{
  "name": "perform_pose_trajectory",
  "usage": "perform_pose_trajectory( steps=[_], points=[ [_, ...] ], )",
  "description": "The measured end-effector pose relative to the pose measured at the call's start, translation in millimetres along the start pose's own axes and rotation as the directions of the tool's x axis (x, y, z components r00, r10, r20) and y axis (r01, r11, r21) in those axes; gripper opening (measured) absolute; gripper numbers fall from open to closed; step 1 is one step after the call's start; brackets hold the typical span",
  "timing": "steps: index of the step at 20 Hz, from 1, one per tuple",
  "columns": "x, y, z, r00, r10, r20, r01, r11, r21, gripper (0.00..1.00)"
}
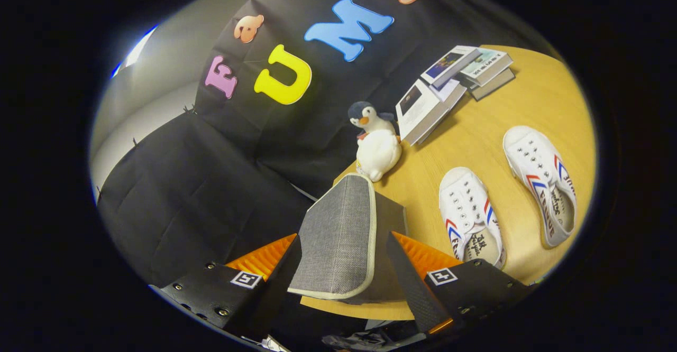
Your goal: Open the storage box then place both shoes into the box .Put the left shoe in first, then the right shoe, with the right side of both shoes facing outward in a uniform manner.
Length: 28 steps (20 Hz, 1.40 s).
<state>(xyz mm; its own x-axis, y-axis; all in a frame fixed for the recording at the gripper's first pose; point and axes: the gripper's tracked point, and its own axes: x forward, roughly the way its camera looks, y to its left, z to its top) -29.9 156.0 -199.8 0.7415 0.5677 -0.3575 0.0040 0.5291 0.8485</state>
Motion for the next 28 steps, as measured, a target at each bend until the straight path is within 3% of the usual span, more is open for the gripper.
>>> perform_pose_trajectory(
  steps=[5,10,16,19,23,24,25,28],
  points=[
    [16.3,-13.1,-29.0,0.997,0.021,-0.071,-0.01,0.989,0.148,0.98],
    [26.0,-16.2,-44.7,0.991,0.077,-0.109,-0.035,0.939,0.341,0.98],
    [33.0,-8.7,-50.3,0.986,0.116,-0.124,-0.054,0.907,0.418,0.93],
    [35.3,-10.1,-49.6,0.984,0.116,-0.134,-0.046,0.899,0.435,0.49],
    [26.3,-7.7,-49.7,0.975,0.14,-0.171,-0.054,0.902,0.428,0.49],
    [29.7,-13.5,-44.3,0.983,0.131,-0.129,-0.057,0.886,0.459,0.49],
    [30.5,-14.0,-37.8,0.982,0.14,-0.123,-0.064,0.872,0.486,0.19],
    [26.5,-10.0,-42.8,0.977,0.151,-0.153,-0.067,0.89,0.451,0.16]
  ],
)
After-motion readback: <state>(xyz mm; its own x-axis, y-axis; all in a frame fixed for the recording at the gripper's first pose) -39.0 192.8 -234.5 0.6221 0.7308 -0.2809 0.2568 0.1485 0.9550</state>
